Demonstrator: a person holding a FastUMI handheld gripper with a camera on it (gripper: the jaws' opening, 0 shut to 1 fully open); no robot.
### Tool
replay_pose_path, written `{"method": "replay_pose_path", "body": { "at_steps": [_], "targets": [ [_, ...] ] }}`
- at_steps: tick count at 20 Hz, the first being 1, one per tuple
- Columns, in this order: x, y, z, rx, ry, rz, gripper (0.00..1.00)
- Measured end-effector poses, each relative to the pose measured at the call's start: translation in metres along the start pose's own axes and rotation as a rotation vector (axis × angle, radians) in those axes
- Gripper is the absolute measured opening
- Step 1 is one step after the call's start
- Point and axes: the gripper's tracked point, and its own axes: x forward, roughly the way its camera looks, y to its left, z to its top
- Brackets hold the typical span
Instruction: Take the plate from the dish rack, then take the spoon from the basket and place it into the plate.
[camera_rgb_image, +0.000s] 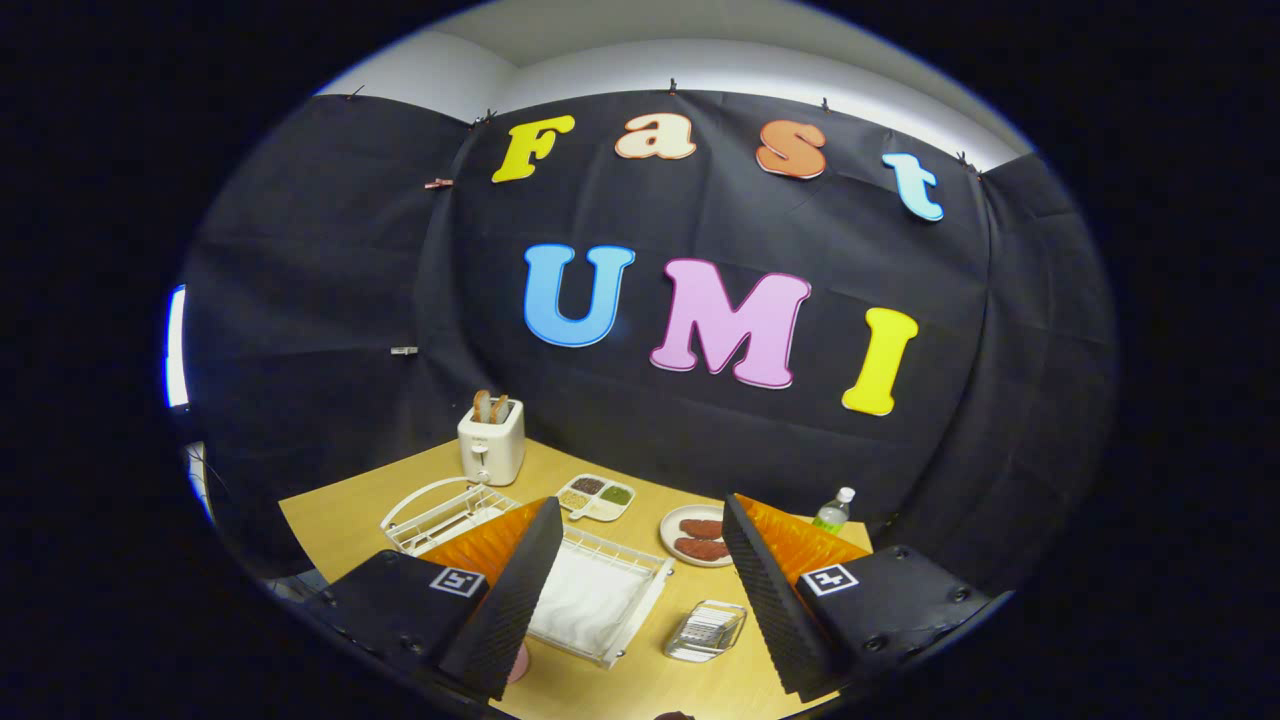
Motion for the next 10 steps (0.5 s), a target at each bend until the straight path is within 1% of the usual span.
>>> {"method": "replay_pose_path", "body": {
  "at_steps": [2,6,10],
  "targets": [
    [-0.006,-0.021,0.007,0.026,-0.019,-0.023,0.98],
    [-0.014,-0.059,0.006,0.068,-0.032,-0.066,0.98],
    [-0.022,-0.079,0.001,0.048,-0.031,-0.070,0.98]
  ]
}}
